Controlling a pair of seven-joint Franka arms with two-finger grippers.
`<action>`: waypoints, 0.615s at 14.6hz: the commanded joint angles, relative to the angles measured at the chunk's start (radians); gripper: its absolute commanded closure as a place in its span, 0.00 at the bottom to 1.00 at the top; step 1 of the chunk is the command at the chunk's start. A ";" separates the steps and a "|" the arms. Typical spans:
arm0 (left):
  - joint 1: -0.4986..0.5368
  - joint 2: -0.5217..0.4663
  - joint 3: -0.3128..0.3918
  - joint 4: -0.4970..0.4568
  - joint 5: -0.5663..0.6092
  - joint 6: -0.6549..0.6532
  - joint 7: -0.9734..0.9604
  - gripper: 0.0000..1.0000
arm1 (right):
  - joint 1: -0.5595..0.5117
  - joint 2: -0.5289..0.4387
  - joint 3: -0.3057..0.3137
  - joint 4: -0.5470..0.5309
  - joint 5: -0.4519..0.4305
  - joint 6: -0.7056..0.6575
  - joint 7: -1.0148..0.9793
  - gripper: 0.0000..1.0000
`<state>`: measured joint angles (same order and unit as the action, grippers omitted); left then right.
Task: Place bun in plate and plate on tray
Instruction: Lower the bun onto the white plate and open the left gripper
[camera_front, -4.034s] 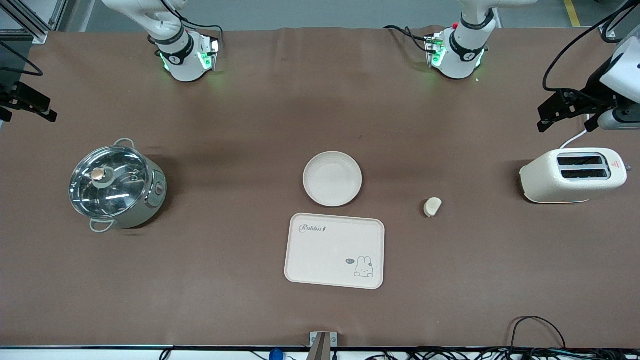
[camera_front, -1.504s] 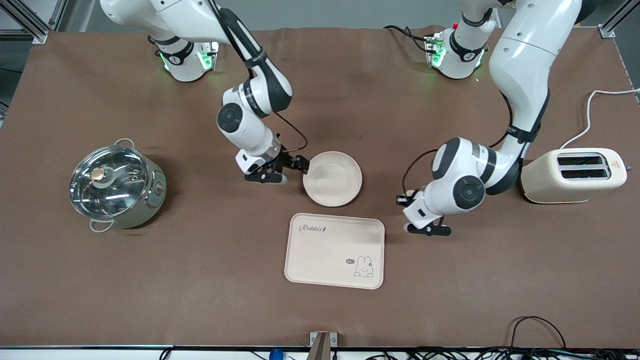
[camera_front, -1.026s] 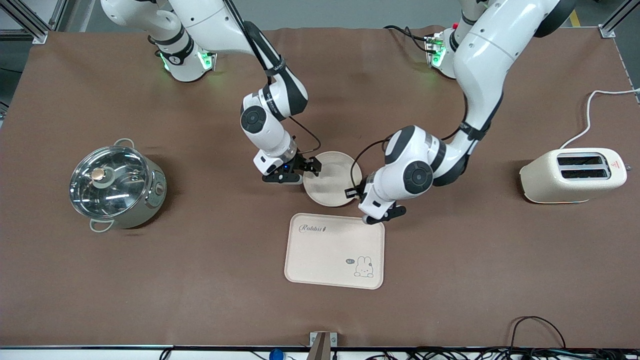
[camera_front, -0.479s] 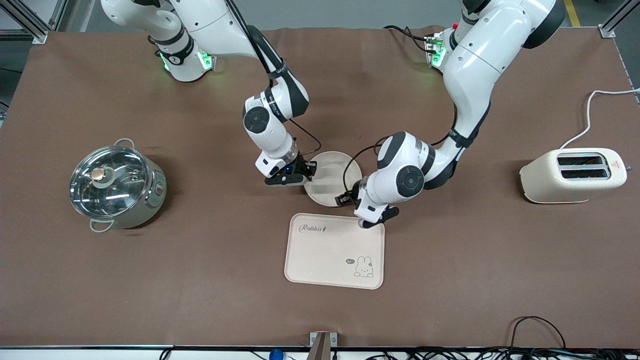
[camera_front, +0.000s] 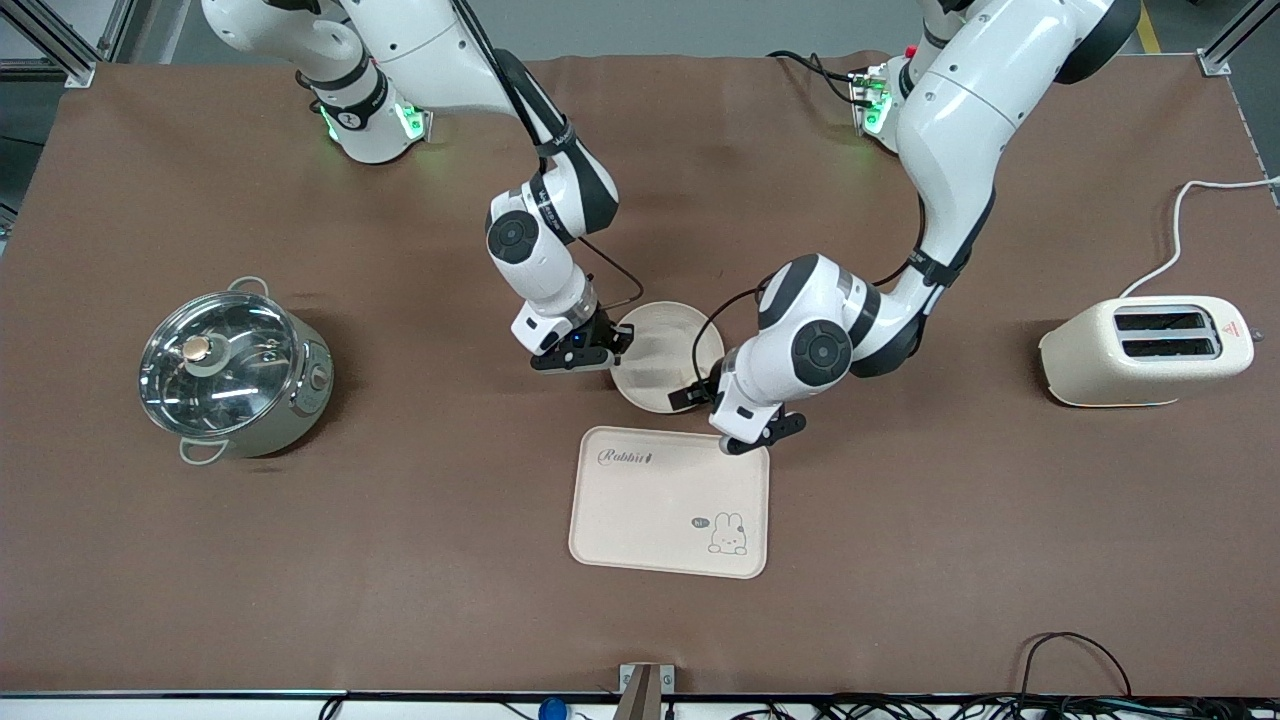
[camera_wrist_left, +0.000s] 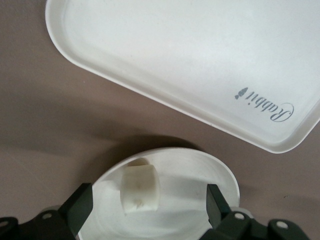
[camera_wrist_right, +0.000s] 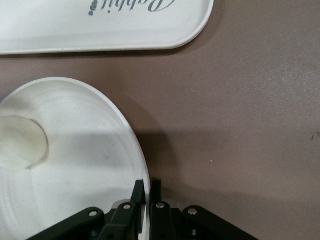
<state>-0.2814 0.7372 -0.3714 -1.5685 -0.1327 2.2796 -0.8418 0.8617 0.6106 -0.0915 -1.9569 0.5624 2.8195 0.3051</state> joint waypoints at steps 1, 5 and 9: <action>-0.004 -0.022 0.000 -0.008 0.021 -0.011 -0.031 0.00 | 0.007 0.009 -0.010 -0.014 -0.015 0.009 -0.009 1.00; 0.091 -0.152 0.006 -0.008 0.241 -0.124 0.157 0.00 | -0.009 -0.006 -0.011 -0.002 -0.010 0.006 -0.001 1.00; 0.243 -0.304 0.009 -0.007 0.258 -0.262 0.496 0.00 | -0.056 -0.031 -0.013 0.053 -0.004 -0.006 -0.004 1.00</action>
<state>-0.1024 0.5281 -0.3615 -1.5413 0.1050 2.0761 -0.4774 0.8469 0.6037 -0.1098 -1.9276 0.5631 2.8281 0.3045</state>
